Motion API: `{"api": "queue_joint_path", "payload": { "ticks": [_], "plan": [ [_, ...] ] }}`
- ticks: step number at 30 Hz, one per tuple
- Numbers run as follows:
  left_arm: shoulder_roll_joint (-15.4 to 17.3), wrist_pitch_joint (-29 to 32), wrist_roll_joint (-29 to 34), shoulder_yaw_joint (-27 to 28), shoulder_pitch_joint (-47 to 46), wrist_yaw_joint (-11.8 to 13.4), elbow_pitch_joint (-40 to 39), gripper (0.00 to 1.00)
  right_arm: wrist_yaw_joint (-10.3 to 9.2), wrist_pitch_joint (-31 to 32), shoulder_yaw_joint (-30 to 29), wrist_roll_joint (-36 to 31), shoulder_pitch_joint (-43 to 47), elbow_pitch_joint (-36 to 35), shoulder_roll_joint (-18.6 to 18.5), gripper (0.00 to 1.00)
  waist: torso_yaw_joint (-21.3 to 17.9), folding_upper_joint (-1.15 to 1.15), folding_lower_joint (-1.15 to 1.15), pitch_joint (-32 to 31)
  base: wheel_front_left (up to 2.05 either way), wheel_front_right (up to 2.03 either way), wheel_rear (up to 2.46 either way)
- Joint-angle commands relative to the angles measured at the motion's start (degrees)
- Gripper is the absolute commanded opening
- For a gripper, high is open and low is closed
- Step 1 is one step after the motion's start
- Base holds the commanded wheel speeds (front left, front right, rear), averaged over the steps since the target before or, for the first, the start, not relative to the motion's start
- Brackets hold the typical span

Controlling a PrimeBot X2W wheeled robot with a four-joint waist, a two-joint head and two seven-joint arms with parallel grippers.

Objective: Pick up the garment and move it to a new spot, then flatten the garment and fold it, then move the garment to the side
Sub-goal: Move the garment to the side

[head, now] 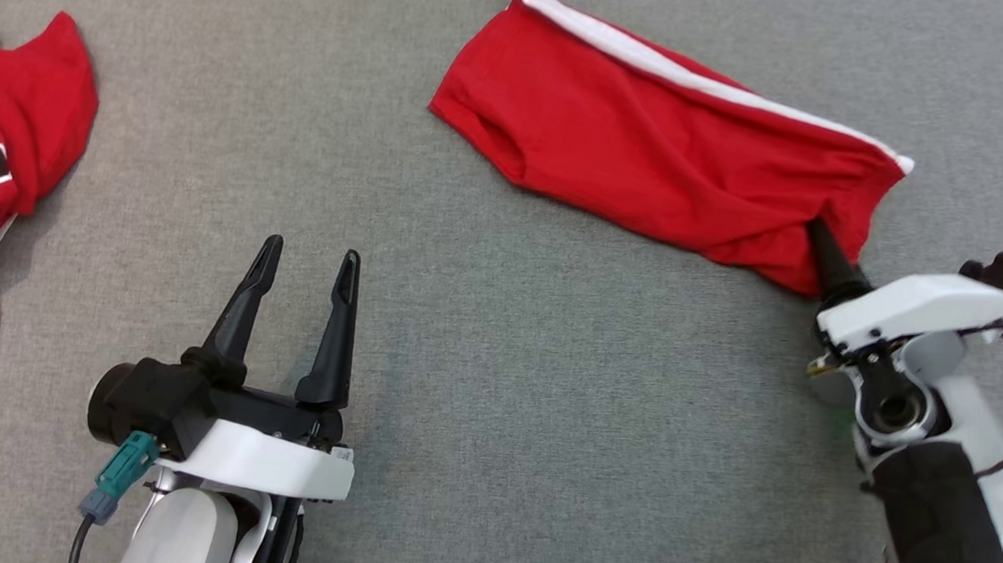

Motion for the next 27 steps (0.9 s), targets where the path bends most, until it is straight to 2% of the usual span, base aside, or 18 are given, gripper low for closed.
{"api": "queue_joint_path", "payload": {
  "ticks": [1,9,25,26,27],
  "plan": [
    [0.2,0.0,0.3,0.1,-1.0,0.0,-0.2,1.00,0.15,0.8,-0.5,-0.1,-0.9,2.3,0.1,1.00,0.9,0.00,0.00,1.1,0.00,0.00,0.00],
    [0.2,0.0,-0.5,-0.4,-3.0,0.1,-0.2,1.00,0.17,4.1,-0.2,-1.2,-7.2,9.4,1.1,1.00,2.2,0.00,0.00,3.1,0.00,0.00,0.00],
    [0.2,0.0,-0.9,-0.5,-4.4,0.5,0.1,1.00,0.23,6.2,4.9,1.4,-9.2,13.0,1.9,1.00,2.6,0.00,0.00,4.0,0.00,0.00,0.00],
    [0.2,0.0,-0.8,-0.4,-4.6,0.6,0.2,1.00,0.23,6.2,5.8,1.7,-9.4,13.2,1.9,0.33,2.6,0.00,0.00,4.1,0.00,0.00,0.00],
    [0.2,0.0,-0.8,-0.4,-4.7,0.5,0.2,1.00,0.23,6.0,6.1,1.8,-9.4,13.3,1.9,0.00,2.6,0.00,0.00,4.1,0.00,0.00,0.00]
  ]
}}
